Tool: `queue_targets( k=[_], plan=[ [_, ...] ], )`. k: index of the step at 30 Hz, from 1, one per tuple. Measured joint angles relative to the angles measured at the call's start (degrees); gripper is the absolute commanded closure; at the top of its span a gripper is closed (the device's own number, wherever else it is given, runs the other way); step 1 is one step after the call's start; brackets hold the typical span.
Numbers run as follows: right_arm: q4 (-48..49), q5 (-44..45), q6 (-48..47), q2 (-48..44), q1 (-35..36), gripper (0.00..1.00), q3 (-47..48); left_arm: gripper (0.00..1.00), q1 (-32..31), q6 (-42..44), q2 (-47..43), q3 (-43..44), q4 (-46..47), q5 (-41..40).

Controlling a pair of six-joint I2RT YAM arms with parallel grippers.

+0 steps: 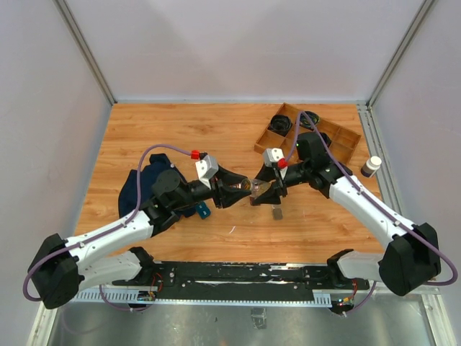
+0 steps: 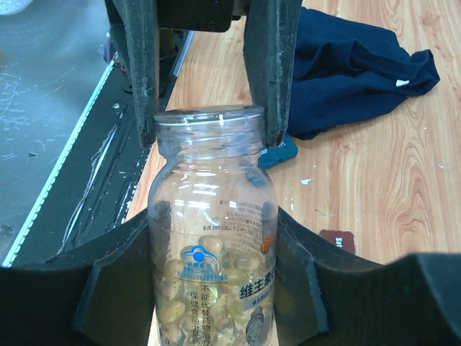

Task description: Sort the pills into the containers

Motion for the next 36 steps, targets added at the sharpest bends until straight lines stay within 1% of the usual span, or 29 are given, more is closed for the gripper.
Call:
queue_targets(
  k=[5, 7, 11, 14, 15, 16, 18, 20, 21, 24, 27, 29, 31, 34, 36],
  plan=[
    [0.00, 1.66, 0.83, 0.72, -0.02, 0.99, 0.72, 1.00, -2.08, -11.91, 0.00, 0.00, -0.31, -9.55],
    [-0.11, 2.19, 0.90, 0.98, -0.02, 0.99, 0.72, 1.00, -3.76, -16.61, 0.00, 0.20, -1.70, -15.23],
    [-0.39, 3.13, 0.90, 1.60, -0.59, 0.99, 0.72, 1.00, -7.82, -22.67, 0.94, 5.05, -10.40, -27.06],
    [-0.17, 3.19, 0.81, 1.64, -1.27, 0.99, 0.85, 1.00, -9.35, -25.14, 2.16, 8.15, -14.56, -32.46],
    [-0.04, 3.26, 0.79, 1.68, -1.42, 0.99, 0.85, 0.95, -9.60, -25.83, 2.36, 8.61, -15.28, -33.55],
    [0.02, 3.30, 0.76, 1.73, -1.44, 0.99, 0.85, 0.84, -9.77, -26.40, 2.45, 8.81, -15.72, -34.38],
    [0.04, 3.41, 0.74, 1.88, -1.44, 0.99, 0.85, 0.58, -9.99, -27.39, 2.47, 9.05, -16.52, -35.50],
    [0.09, 3.52, 0.74, 1.97, -1.44, 0.99, 0.85, 0.39, -10.05, -27.89, 2.60, 9.49, -17.29, -36.11],
    [0.22, 3.58, 0.74, 1.97, -1.44, 0.99, 0.85, 0.34, -10.10, -28.11, 2.73, 9.75, -17.70, -36.52],
    [0.31, 4.04, 0.74, 1.97, -1.57, 0.99, 0.94, 0.23, -10.12, -28.00, 2.89, 10.12, -19.26, -38.53],
    [0.46, 4.31, 0.74, 1.97, -1.64, 0.99, 1.07, 0.15, -10.12, -27.52, 2.89, 10.12, -20.52, -40.06],
    [0.46, 4.33, 0.74, 1.97, -1.64, 0.99, 1.16, 0.14, -10.12, -27.08, 2.86, 10.12, -20.98, -40.76],
    [0.48, 4.33, 0.74, 1.97, -1.64, 0.99, 1.18, 0.07, -10.12, -26.21, 2.75, 10.12, -21.20, -41.09],
    [0.48, 4.33, 0.74, 1.97, -1.66, 0.99, 1.18, 0.01, -10.12, -24.46, 1.95, 10.01, -21.14, -41.03],
    [0.48, 4.33, 0.74, 1.97, -1.66, 0.99, 1.18, 0.01, -10.12, -22.49, 0.70, 9.33, -20.20, -40.46]
  ],
)
